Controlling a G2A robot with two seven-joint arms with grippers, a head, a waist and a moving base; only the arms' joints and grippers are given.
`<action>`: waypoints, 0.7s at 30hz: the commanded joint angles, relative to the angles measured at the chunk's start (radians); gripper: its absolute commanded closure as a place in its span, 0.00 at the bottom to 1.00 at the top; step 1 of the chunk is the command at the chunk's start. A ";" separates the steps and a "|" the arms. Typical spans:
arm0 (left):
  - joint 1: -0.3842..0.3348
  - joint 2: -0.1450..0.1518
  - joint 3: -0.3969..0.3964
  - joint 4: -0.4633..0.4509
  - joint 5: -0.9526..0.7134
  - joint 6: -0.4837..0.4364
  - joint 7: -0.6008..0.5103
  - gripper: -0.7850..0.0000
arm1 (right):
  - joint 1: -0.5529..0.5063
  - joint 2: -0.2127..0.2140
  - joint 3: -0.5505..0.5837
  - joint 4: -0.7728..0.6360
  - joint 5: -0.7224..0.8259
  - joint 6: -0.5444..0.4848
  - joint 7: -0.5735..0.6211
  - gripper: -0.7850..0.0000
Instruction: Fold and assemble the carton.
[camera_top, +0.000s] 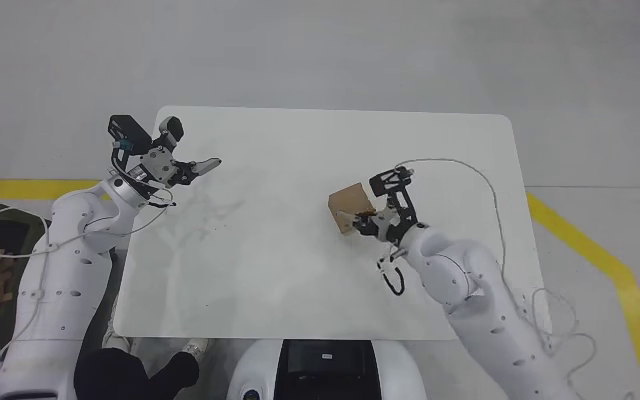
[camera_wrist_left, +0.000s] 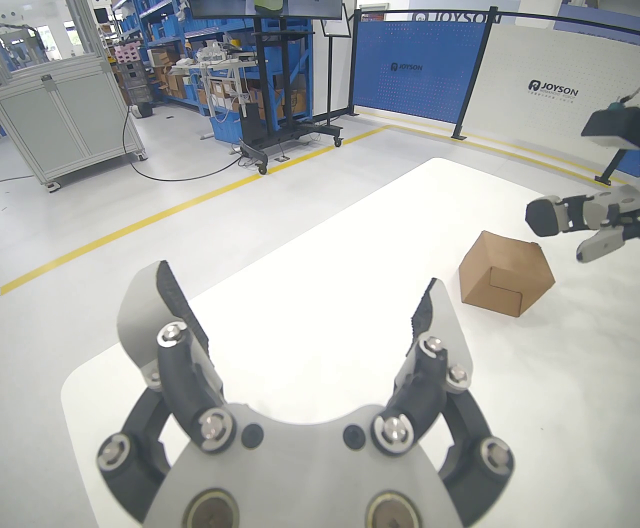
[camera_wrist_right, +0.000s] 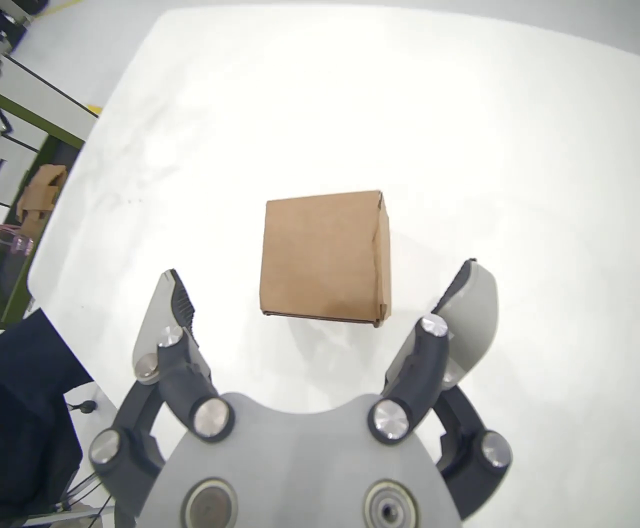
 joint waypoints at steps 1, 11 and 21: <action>0.000 0.000 0.000 0.000 0.000 0.000 0.000 0.00 | -0.018 0.004 0.046 -0.015 0.040 -0.025 -0.017 0.00; 0.000 0.000 0.000 0.000 0.000 0.000 0.000 0.00 | -0.042 0.020 0.218 0.026 0.108 -0.127 -0.143 0.00; 0.000 0.000 0.000 0.000 0.000 0.000 0.000 0.00 | -0.050 0.027 0.300 0.112 -0.040 -0.084 -0.270 0.00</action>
